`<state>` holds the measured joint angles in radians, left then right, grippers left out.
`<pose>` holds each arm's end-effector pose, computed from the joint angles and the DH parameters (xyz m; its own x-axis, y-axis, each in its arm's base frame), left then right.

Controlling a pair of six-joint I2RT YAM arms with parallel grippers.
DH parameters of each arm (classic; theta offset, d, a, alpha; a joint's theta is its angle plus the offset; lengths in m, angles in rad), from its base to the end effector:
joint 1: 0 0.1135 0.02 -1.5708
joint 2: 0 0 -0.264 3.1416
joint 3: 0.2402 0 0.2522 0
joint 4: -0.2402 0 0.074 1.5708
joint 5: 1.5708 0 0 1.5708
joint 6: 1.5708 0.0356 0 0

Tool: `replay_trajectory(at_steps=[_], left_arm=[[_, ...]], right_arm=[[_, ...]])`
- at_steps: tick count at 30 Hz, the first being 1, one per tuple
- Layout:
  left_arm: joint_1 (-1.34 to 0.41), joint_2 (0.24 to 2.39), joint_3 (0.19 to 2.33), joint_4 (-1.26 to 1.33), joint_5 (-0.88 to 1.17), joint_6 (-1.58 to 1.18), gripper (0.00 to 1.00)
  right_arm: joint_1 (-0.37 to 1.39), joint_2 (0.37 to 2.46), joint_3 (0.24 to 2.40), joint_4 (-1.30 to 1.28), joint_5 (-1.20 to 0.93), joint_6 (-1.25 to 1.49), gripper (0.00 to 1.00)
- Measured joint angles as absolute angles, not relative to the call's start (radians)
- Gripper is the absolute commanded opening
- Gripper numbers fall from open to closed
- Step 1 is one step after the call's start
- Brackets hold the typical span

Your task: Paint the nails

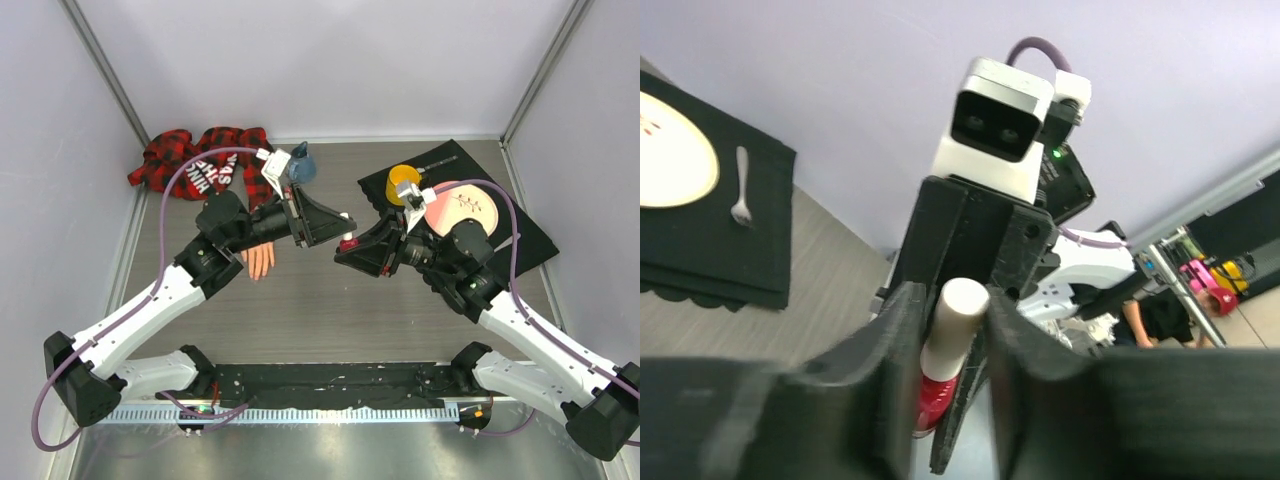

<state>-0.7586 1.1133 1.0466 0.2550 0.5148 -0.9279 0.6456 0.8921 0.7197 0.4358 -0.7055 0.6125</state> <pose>0.1730 -0.1881 0.4135 -0.6787 -0.3165 -0.6627 0.6782 0.0762 -0.7310 0.1487 0.1409 0.3624 -0.3807 0.2612 -0.8870 -0.9035 0.0993 0.4170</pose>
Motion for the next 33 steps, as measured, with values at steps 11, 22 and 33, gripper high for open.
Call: replay_trajectory(at_steps=[11, 22, 33], left_arm=[[-0.755, 1.158, 1.139, 0.151, 0.496, -0.83, 0.0], [-0.881, 1.273, 1.293, -0.119, -0.11, -0.797, 0.0], [-0.889, 1.288, 1.28, -0.123, -0.113, -0.854, 0.66]], right_arm=[[0.65, 0.911, 0.776, 0.337, -0.599, 0.566, 0.01], [0.876, 0.966, 0.879, 0.064, 0.191, 0.206, 0.01], [0.854, 0.945, 0.844, 0.056, 0.154, 0.152, 0.01]])
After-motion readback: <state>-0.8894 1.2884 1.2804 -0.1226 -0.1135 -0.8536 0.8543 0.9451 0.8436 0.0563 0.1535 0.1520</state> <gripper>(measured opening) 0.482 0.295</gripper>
